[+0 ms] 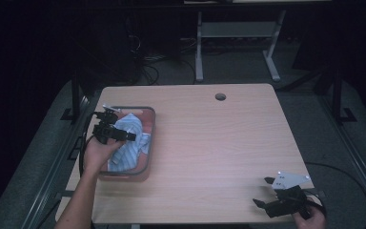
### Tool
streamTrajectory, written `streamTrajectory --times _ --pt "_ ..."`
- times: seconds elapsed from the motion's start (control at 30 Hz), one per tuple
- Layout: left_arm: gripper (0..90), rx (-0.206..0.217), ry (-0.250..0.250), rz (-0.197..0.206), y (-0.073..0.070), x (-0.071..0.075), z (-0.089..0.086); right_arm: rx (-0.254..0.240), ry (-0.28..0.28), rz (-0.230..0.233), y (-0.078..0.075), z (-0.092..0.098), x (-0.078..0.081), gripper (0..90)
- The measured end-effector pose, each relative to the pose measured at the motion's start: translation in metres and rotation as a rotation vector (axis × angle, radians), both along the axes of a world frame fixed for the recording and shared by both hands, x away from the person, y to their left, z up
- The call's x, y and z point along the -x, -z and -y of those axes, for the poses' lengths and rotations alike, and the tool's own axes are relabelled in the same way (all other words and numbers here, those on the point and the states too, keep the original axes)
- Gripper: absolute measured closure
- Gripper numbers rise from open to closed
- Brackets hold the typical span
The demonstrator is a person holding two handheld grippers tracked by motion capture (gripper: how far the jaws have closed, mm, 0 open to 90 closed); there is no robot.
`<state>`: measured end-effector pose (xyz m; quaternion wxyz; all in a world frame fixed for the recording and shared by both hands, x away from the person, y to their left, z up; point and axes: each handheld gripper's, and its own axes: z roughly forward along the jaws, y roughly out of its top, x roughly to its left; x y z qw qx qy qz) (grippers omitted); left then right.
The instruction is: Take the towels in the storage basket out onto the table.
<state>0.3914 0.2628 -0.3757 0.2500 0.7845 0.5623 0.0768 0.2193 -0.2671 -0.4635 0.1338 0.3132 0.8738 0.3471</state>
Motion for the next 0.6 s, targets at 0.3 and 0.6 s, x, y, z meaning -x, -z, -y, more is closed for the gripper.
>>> streamTrajectory --times 0.3,0.6 --pt "28.0 -0.102 -0.04 -0.055 0.017 -0.011 0.011 -0.001 -0.009 0.001 -0.001 -0.001 0.001 13.8" --pt "39.2 -0.129 -0.024 -0.123 0.03 -0.015 0.011 -0.006 -0.008 0.001 -0.001 -0.001 0.001 13.9"
